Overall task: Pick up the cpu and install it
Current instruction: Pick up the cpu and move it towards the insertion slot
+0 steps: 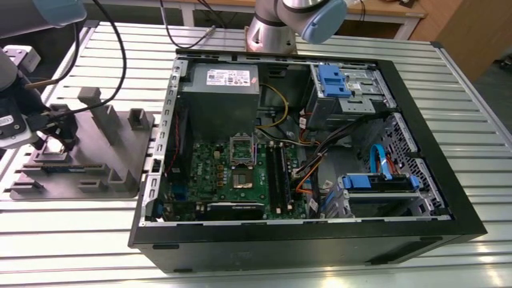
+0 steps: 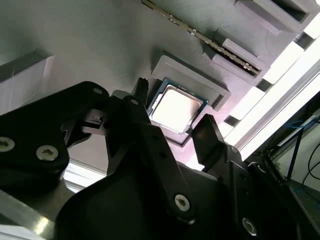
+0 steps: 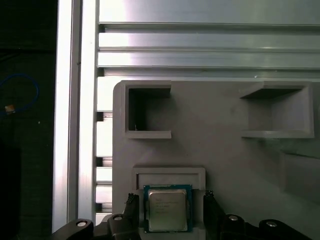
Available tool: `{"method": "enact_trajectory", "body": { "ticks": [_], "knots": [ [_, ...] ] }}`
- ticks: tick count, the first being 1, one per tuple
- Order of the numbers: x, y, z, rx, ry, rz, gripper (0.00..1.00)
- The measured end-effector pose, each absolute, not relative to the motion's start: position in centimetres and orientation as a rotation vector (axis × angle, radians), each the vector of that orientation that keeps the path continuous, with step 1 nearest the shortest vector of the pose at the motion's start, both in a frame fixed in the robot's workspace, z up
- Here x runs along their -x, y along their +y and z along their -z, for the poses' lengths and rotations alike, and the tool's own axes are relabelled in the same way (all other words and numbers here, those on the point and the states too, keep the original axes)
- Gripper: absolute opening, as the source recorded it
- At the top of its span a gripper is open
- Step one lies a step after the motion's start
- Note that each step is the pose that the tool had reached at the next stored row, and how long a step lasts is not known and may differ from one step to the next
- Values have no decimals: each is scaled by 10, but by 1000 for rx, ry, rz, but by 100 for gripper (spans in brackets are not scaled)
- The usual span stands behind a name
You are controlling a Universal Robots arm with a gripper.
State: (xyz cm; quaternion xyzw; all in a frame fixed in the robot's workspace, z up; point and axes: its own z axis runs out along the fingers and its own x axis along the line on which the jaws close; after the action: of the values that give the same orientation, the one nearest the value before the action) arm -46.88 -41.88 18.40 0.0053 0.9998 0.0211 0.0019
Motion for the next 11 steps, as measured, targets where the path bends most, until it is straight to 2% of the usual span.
{"method": "enact_trajectory", "body": {
  "ticks": [11],
  "knots": [
    [470, -419, -182, -17, 3137, -66, 62]
  ]
}}
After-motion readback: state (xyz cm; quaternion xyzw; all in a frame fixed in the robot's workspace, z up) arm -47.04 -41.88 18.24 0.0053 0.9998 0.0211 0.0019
